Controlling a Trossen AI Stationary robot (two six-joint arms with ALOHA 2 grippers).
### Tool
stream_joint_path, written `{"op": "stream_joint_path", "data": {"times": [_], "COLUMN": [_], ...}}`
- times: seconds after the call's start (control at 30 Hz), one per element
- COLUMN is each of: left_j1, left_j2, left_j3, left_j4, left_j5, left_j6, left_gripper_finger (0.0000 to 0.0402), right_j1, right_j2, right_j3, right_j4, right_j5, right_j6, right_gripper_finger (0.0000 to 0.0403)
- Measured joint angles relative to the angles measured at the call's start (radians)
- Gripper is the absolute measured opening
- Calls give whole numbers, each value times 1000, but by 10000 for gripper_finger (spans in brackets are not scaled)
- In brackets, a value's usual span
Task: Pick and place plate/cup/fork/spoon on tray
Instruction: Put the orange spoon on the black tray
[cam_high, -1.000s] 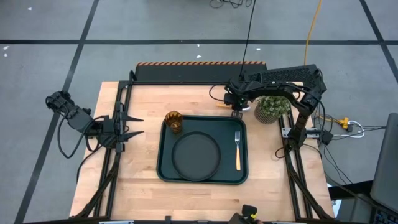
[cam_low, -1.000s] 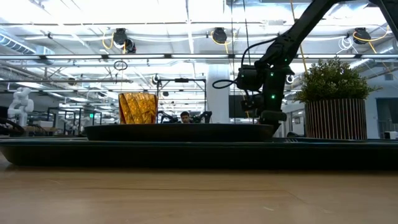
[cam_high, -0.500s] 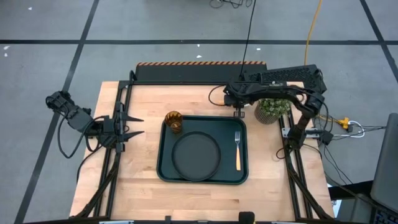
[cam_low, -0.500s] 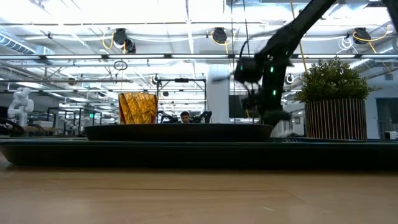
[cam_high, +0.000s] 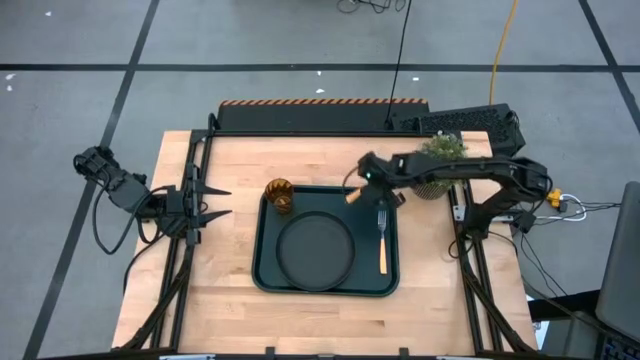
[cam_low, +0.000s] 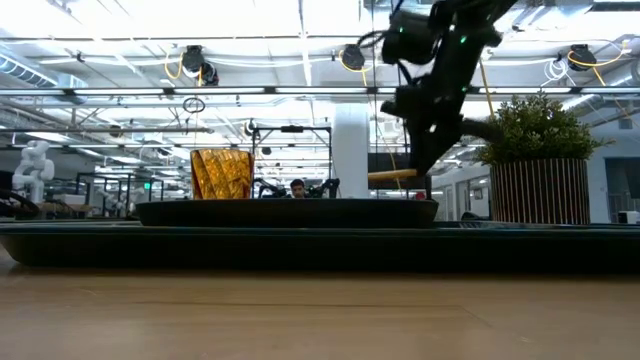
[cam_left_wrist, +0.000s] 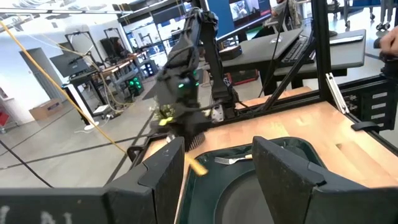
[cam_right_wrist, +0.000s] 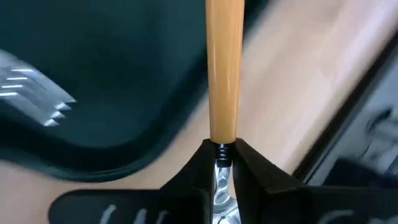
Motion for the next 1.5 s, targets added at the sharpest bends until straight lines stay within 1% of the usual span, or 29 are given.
{"op": "stream_joint_path", "data": {"times": [0.23, 0.43, 0.53, 0.63, 0.77, 0.97, 1.1, 1.3, 1.5], "left_j1": [0, 1, 1, 1, 1, 1, -5, -20, -29], "left_j2": [0, 13, 39, 74, 142, 235, 274, 317, 350], "left_j3": [0, 0, 0, 0, 1, 1, 1, 1, 1], "left_j4": [10, 11, 13, 38, 92, 203, 256, 338, 366], "left_j5": [0, -1, -2, -1, -2, -2, -2, -2, -2], "left_j6": [-14, -117, -170, -194, -217, -214, -204, -187, -172], "left_gripper_finger": [193, 193, 193, 193, 193, 193, 193, 193, 193], "right_j1": [142, 225, 266, 312, 372, 444, 460, 441, 408], "right_j2": [-29, -34, -31, -32, -32, -32, -32, -11, 53], "right_j3": [0, 27, 36, 38, 38, 36, 30, 30, 29], "right_j4": [-79, -176, -190, -189, -196, -182, -154, -117, -107], "right_j5": [4, 13, 52, 54, 49, -61, -129, -211, -241], "right_j6": [-71, -167, -228, -308, -369, -377, -371, -384, -449], "right_gripper_finger": [17, 17, 17, 17, 17, 17, 17, 17, 16]}}
